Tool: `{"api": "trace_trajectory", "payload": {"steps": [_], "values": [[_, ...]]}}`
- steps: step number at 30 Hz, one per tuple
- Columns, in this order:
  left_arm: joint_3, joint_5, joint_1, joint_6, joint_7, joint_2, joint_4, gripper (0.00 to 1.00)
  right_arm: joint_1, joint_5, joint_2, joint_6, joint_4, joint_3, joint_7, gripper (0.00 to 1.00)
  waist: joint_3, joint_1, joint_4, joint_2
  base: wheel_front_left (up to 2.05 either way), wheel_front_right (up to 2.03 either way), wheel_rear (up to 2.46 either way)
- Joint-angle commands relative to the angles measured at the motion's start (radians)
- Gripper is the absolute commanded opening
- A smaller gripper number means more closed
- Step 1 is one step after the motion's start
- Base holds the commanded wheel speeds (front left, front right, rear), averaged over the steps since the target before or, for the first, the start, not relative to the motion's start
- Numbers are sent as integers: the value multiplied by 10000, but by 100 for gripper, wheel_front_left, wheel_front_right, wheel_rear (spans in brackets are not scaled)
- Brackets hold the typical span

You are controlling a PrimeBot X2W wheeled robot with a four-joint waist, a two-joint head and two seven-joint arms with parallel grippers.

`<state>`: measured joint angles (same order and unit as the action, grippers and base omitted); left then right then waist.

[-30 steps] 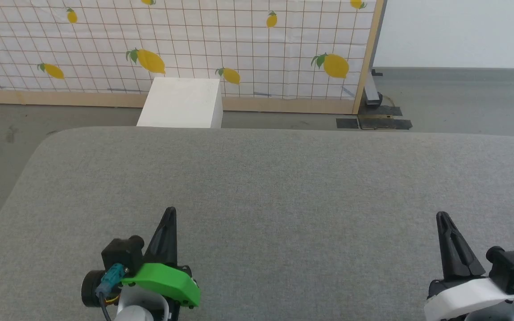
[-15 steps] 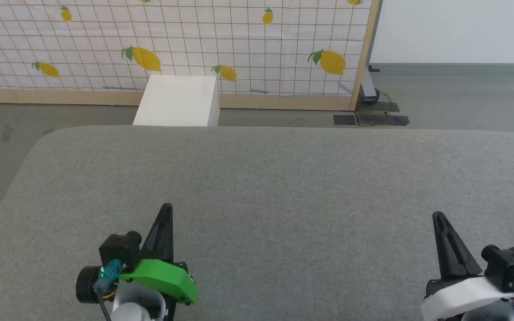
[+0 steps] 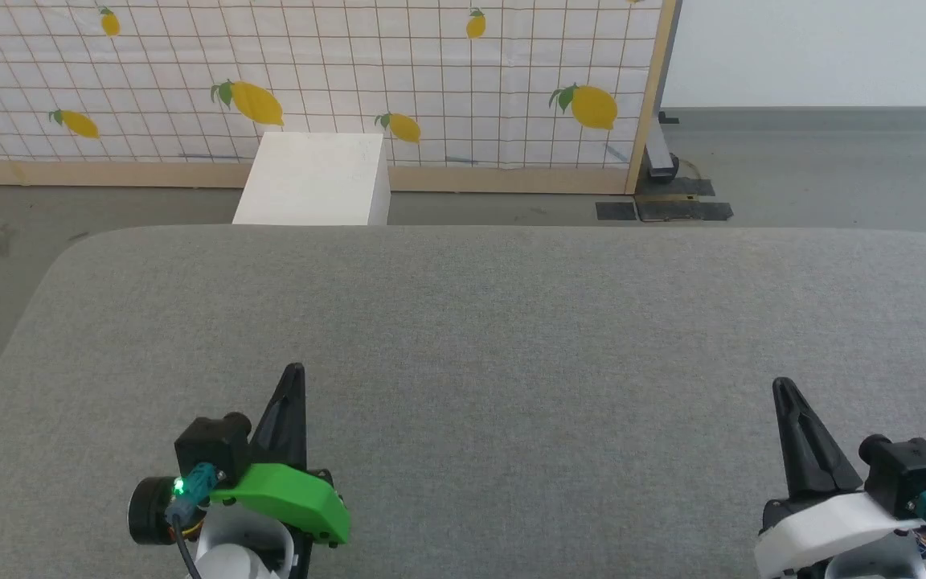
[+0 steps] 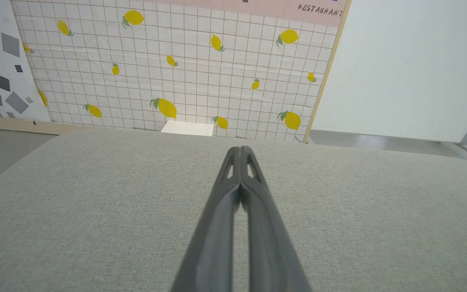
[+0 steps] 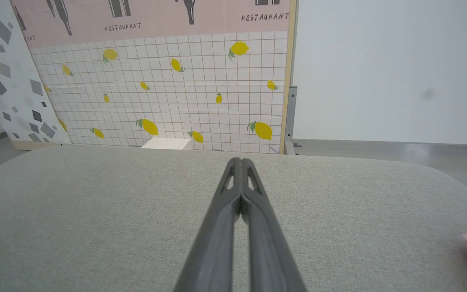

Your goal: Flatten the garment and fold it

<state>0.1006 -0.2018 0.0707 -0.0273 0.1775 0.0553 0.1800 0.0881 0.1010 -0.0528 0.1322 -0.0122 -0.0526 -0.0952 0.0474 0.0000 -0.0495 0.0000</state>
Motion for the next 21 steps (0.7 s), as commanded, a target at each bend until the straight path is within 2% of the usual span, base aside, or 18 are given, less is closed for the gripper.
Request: {"api": "trace_trajectory", "payload": {"steps": [1,21], "values": [[-63,166,-190,46,-49,-17,-92,0,-185,-114,8,-5,23,36,63,0,-9,0,9,0,0,0,0],[-283,600,-311,99,-453,-25,-492,0,-348,-324,13,-7,46,151,271,0,-118,0,123,0,0,0,0]]}}
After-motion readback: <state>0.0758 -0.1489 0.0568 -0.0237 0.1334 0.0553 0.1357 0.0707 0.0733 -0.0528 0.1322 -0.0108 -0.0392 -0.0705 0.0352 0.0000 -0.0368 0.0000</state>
